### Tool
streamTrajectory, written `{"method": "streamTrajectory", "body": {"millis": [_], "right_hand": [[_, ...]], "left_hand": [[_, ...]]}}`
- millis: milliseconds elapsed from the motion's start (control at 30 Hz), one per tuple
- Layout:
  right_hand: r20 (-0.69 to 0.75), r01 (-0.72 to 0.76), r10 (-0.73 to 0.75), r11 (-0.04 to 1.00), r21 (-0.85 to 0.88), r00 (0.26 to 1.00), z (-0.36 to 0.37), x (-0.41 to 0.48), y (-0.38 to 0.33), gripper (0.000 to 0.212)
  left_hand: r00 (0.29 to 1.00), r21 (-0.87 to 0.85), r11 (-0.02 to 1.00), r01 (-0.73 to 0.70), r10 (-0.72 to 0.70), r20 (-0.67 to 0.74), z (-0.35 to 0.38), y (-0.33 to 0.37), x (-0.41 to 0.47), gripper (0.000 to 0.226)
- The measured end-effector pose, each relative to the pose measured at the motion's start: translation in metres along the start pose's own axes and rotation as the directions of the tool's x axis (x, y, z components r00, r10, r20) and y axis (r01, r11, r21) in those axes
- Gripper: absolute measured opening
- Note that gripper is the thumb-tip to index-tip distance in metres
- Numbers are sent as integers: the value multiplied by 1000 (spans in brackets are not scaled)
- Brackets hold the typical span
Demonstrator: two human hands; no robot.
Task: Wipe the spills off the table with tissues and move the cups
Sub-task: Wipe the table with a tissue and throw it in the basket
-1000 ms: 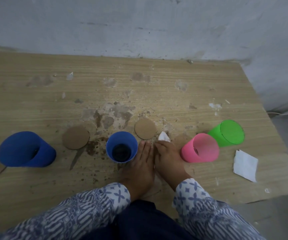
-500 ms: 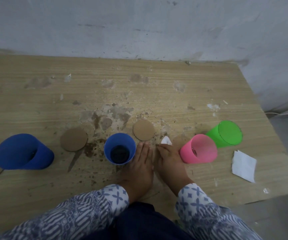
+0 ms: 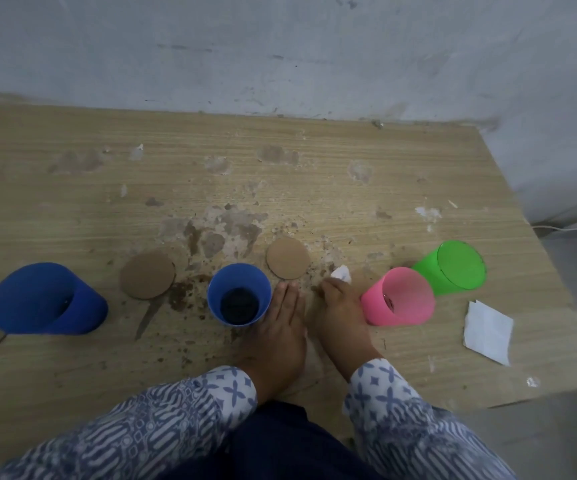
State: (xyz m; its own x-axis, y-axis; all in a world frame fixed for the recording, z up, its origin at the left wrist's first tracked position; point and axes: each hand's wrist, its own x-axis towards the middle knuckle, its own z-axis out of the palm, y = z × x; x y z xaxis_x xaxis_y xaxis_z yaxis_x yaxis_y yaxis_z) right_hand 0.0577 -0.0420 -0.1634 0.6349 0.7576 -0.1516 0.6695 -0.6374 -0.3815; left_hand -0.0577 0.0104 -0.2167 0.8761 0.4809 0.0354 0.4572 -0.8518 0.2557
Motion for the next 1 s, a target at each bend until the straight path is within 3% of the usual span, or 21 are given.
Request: {"method": "streamTrajectory", "body": {"millis": [167,300,467,700,900,1000], "right_hand": [[57,43,-42,999,-25,998,-3,14,-8,34],[1,75,-75,996,-50,997,8,-9,-4,28],[-20,-65,65,998,-1,998,3,10,-1,29],[17,104,-104,994,-26,994,3,-8,-5,32],[-21,-21,21,1000,-18,1000,1,12,-2,31],[21,47,-46,998,-31,999,1,15,-7,32]], "left_hand": [[1000,5,1000,5,-5,8,-1,-1,0,53],[999,-36,999,7,-6,40,0,-1,0,53],[999,-32,999,12,-11,30,0,-1,0,53],[1000,-21,1000,-9,9,-5,-1,-2,-1,54],[1000,-28,1000,9,-8,25,0,-1,0,54],[1000,-21,1000,0,0,10,-1,-1,-1,54]]}}
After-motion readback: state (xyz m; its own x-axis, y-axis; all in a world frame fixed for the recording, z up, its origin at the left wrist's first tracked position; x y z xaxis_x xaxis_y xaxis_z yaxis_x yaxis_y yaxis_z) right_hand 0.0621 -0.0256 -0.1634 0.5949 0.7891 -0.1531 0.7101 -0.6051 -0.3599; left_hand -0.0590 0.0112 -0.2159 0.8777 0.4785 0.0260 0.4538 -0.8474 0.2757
